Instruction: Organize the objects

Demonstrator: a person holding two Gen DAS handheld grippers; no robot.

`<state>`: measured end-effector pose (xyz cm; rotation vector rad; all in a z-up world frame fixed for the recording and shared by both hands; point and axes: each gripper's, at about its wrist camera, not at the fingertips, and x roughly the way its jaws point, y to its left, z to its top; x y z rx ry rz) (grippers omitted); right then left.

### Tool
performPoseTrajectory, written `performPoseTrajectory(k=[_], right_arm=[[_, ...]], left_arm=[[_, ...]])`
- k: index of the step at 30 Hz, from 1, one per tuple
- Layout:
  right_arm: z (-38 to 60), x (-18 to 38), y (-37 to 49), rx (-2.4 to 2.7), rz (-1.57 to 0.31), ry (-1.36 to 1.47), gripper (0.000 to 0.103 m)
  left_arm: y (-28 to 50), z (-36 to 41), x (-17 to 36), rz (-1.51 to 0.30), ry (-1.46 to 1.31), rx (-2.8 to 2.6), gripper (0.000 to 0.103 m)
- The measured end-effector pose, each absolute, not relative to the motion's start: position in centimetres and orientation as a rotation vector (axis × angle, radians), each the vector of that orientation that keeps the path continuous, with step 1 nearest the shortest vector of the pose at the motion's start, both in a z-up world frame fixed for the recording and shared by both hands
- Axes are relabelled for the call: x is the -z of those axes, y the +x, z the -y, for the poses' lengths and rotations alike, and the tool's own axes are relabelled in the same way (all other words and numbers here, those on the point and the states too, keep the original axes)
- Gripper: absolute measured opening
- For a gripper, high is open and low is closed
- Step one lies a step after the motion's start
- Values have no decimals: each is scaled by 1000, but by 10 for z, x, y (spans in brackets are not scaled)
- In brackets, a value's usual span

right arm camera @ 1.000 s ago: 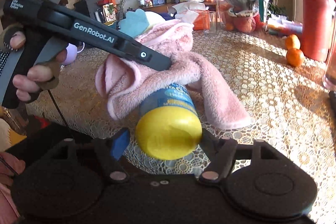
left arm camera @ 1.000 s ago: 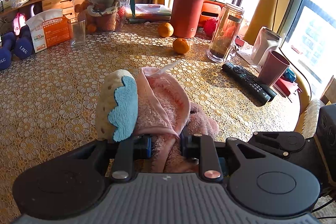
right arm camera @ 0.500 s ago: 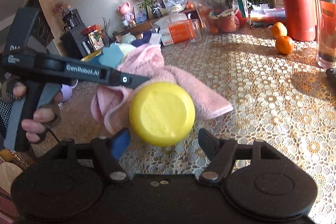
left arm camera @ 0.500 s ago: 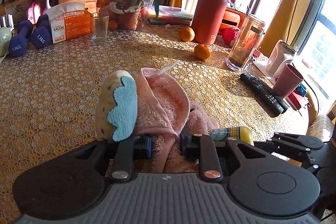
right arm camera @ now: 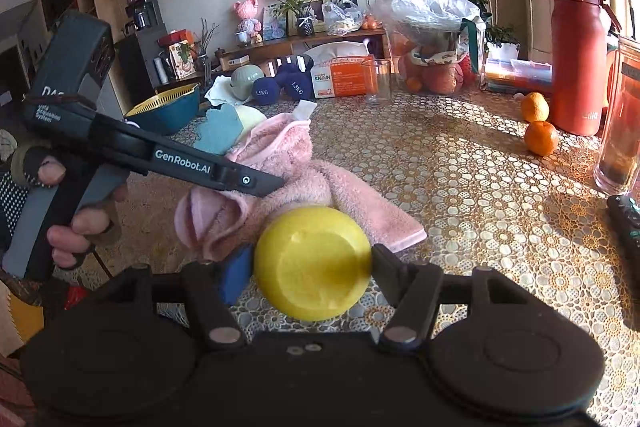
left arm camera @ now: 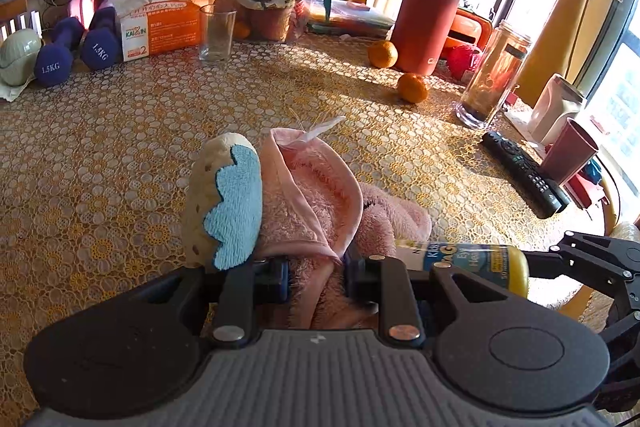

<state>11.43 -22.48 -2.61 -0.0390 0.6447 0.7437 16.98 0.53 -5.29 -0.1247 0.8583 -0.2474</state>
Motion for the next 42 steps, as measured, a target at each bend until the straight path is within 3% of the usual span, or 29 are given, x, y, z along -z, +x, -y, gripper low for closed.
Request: performPoseTrajectory(k=[8,24,31,42], right_arm=[[213,26,97,-767,-585,-207,63],[188,24,83,-792,-497,-444,63],[180,24,78,-792,-469,-511,63],[178,27,75,-801,-452,-553,63]], left_arm=[[166,-15,75,-921,-122,233,23],[107,23,-31,-680,-117,473,23],[106,63,-10,-720,7,489,23],[137,38,13,-773,-14,357,23]])
